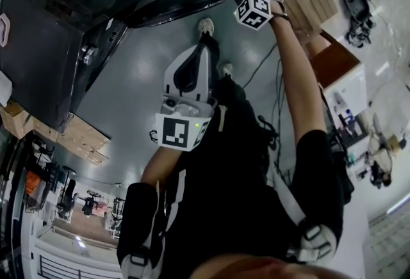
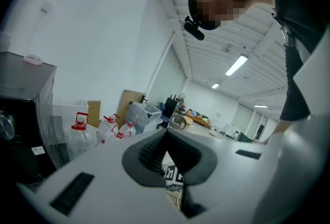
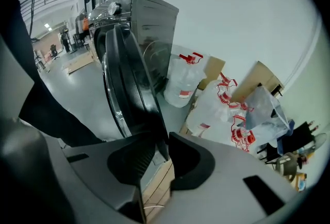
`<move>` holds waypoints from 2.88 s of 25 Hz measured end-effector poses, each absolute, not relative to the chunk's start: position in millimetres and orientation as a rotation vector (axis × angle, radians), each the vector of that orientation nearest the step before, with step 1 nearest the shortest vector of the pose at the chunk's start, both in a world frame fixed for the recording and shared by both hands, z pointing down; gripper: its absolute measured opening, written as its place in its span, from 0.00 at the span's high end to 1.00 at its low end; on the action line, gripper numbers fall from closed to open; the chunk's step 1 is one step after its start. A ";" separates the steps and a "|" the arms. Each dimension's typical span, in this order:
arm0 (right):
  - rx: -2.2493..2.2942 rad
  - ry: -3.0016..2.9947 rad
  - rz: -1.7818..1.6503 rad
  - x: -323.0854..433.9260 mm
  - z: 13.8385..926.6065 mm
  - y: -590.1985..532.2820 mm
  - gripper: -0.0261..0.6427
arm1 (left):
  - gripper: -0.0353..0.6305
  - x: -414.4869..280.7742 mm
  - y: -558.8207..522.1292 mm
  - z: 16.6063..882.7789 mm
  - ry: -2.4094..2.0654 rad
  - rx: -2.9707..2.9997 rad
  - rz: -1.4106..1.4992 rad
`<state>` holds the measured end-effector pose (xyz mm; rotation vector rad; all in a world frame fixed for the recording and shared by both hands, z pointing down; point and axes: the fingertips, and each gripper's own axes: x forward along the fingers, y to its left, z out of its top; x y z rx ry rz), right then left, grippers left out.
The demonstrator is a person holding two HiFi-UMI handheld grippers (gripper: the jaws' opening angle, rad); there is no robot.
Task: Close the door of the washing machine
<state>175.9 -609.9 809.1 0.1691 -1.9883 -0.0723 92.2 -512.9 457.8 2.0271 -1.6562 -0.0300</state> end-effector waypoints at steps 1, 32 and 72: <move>0.167 -1.988 -0.079 176.4 809.2 -608.7 0.84 | 0.94 92.6 -510.3 457.9 -1.657 2.025 -0.028; 0.159 -1.991 -0.045 228.0 820.9 -396.6 0.89 | 0.94 152.2 -295.6 433.0 -1.864 1.989 -0.134; 0.446 -2.095 0.463 51.1 836.8 -55.2 0.87 | 0.94 -56.5 70.7 434.9 -2.262 1.585 -0.278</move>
